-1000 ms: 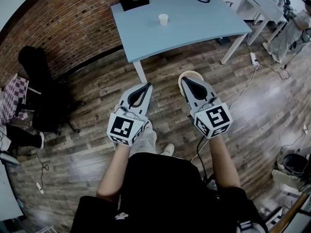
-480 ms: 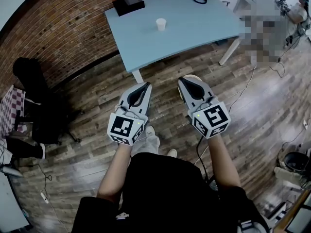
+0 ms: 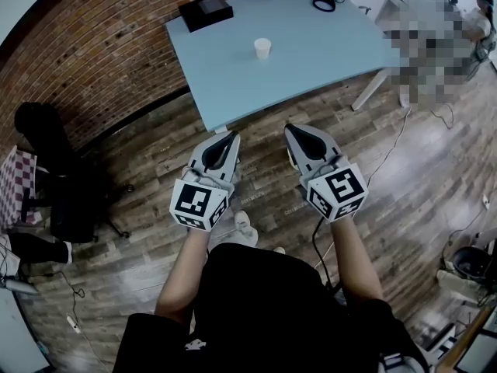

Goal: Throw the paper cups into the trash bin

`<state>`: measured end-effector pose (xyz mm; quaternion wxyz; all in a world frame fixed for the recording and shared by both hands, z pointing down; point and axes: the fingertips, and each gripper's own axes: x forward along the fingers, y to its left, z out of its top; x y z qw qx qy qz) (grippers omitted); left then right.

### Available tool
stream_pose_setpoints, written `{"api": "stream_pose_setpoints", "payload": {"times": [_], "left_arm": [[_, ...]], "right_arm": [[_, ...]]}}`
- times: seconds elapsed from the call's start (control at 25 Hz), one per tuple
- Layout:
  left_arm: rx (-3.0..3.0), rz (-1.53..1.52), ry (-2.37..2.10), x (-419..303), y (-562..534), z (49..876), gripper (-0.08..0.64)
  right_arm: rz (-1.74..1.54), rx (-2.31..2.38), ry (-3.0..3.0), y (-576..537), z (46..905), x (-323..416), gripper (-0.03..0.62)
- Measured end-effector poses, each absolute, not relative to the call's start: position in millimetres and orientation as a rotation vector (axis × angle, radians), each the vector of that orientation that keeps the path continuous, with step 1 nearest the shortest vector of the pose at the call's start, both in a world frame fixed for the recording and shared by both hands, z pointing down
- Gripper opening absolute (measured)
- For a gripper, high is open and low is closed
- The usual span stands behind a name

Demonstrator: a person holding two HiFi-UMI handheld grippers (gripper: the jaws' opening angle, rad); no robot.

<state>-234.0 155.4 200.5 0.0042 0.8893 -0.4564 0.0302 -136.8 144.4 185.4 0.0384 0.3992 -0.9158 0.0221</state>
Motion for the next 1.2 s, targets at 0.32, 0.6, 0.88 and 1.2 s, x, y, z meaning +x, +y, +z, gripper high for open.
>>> {"api": "stream_pose_setpoints", "payload": {"times": [0.32,0.6,0.88,1.2], "left_arm": [[2.790,0.093,-1.378,-245,123,204,0.009],[2.798,0.073,-1.344,-266,98,205,0.009],[2.816,0.040,-1.287,-287,74,206,0.009],[2.812,0.024,-1.195,-291,46,217,0.009]], "right_arm": [[0.088,1.259,-2.780,110,185,-149,0.003],[0.081,1.298,-2.748,85,185,-169,0.003],[0.072,1.332,-2.707,64,186,-192,0.003],[0.082,1.384,-2.652,47,190,-196,0.003]]}}
